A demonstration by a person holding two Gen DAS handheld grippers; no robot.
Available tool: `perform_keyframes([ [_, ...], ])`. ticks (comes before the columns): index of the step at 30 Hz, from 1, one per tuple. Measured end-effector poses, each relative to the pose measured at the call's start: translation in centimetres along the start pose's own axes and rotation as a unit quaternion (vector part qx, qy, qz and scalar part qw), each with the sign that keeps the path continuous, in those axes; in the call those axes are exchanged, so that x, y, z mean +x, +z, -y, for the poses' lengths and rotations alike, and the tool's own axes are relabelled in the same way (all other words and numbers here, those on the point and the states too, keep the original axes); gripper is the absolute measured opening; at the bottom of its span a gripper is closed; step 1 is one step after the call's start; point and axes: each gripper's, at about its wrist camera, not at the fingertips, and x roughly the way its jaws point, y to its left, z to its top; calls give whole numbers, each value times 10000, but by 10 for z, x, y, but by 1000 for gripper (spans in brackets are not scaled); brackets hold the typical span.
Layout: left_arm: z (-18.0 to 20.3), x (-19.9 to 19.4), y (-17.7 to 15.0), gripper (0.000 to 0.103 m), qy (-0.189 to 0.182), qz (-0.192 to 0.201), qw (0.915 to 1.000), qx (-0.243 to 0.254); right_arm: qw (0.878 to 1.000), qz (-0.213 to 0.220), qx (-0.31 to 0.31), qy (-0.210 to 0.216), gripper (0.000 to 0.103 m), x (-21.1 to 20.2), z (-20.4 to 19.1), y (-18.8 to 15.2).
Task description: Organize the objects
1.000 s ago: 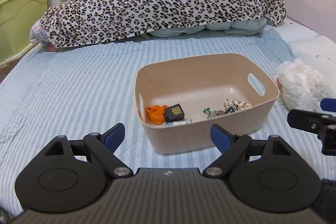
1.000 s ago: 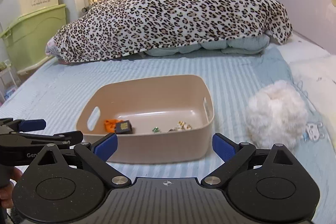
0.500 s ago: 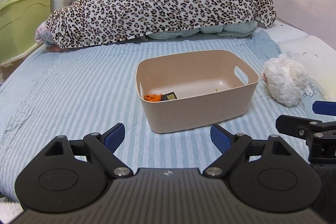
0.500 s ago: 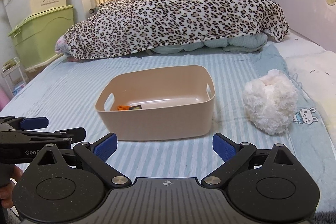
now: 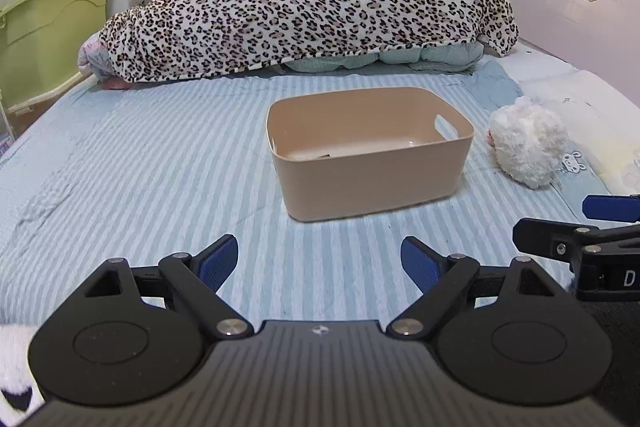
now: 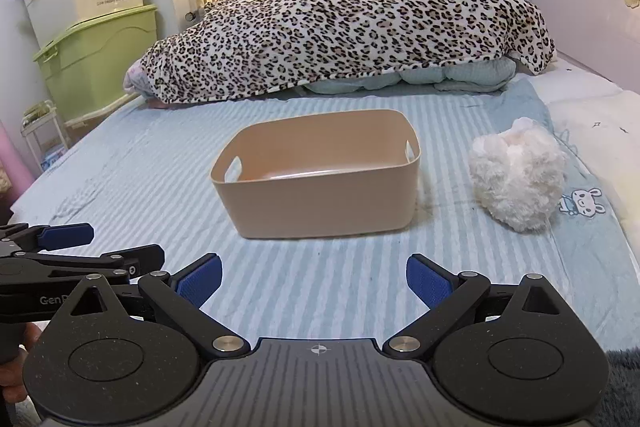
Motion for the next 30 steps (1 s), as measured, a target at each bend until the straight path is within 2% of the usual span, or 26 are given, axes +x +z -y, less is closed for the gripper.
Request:
perform_keyframes([
  [10,9,-14,-14,89,-158,-38,9998,135,9997,-67,169,160,100,-17,-1,-10],
  [30,9,-16,-18,92,-84,-100,9998,176,9995,-183,246,126,101,-18,6,-17],
])
